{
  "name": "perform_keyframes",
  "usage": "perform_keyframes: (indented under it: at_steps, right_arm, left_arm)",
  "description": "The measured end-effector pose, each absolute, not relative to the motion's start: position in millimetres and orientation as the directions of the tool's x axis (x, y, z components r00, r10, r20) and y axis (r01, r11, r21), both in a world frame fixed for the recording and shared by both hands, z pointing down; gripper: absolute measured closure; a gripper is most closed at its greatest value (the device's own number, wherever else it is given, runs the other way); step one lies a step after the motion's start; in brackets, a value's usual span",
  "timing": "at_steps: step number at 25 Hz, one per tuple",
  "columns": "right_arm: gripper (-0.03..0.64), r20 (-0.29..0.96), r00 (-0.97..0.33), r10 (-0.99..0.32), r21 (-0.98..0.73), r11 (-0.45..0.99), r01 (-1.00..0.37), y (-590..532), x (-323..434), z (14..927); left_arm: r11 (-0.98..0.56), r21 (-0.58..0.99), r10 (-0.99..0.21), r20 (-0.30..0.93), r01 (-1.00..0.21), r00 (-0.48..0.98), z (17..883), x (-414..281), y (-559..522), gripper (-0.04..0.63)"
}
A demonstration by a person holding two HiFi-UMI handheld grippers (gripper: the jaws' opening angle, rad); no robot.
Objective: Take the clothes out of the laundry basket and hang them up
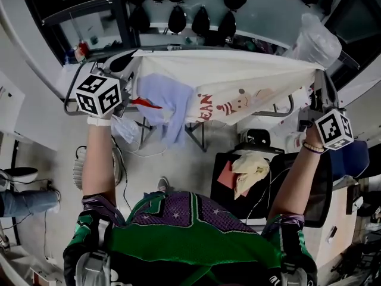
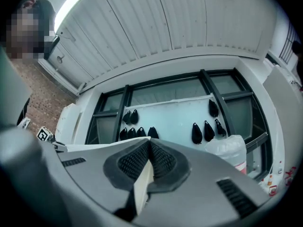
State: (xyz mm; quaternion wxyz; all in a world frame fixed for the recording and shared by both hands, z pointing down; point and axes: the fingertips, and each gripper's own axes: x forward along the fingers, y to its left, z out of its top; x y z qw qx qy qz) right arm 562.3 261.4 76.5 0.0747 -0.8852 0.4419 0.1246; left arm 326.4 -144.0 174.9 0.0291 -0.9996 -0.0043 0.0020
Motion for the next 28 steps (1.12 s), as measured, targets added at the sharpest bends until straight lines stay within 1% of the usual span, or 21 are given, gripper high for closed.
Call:
perform_keyframes:
  at_steps: [5, 10, 14, 18, 22, 26, 28]
  right_arm:
    - [0.615, -0.282, 0.615, -0.736, -0.037, -0.633, -0.774, 243, 566, 89]
    - [0.614, -0.276, 0.657, -0.701, -0.067, -0.668, -0.741, 203, 570, 95]
    - [0.614, -0.260, 0.691, -0.674, -0.090, -0.696, -0.713, 176, 578, 101]
    - [0.614, -0.231, 0.703, -0.673, -0.122, -0.696, -0.707, 164, 585, 127]
    - [0.614, -0.224, 0.703, -0.675, -0.135, -0.693, -0.709, 199, 585, 150]
    - [0.614, -0.265, 0.657, -0.705, -0.140, -0.646, -0.750, 267, 569, 166]
    - [0.614, -0.275, 0.637, -0.720, -0.143, -0.625, -0.768, 280, 575, 178]
  left_arm:
    - [-0.995, -0.092, 0.027, -0.013, 0.025, 1.000, 162, 333, -168, 0.575]
    - [-0.993, -0.088, 0.081, 0.002, 0.081, 0.997, 162, 351, -208, 0.575]
    - [-0.990, -0.075, 0.117, 0.026, 0.118, 0.993, 172, 372, -234, 0.577]
    - [-0.990, -0.059, 0.129, 0.047, 0.131, 0.991, 192, 388, -246, 0.575]
    - [-0.993, -0.046, 0.106, 0.040, 0.108, 0.994, 205, 383, -215, 0.577]
    - [-0.998, -0.055, 0.033, 0.012, 0.034, 0.999, 213, 344, -140, 0.575]
    - [-0.998, -0.063, 0.006, 0.011, 0.006, 1.000, 223, 340, -121, 0.575]
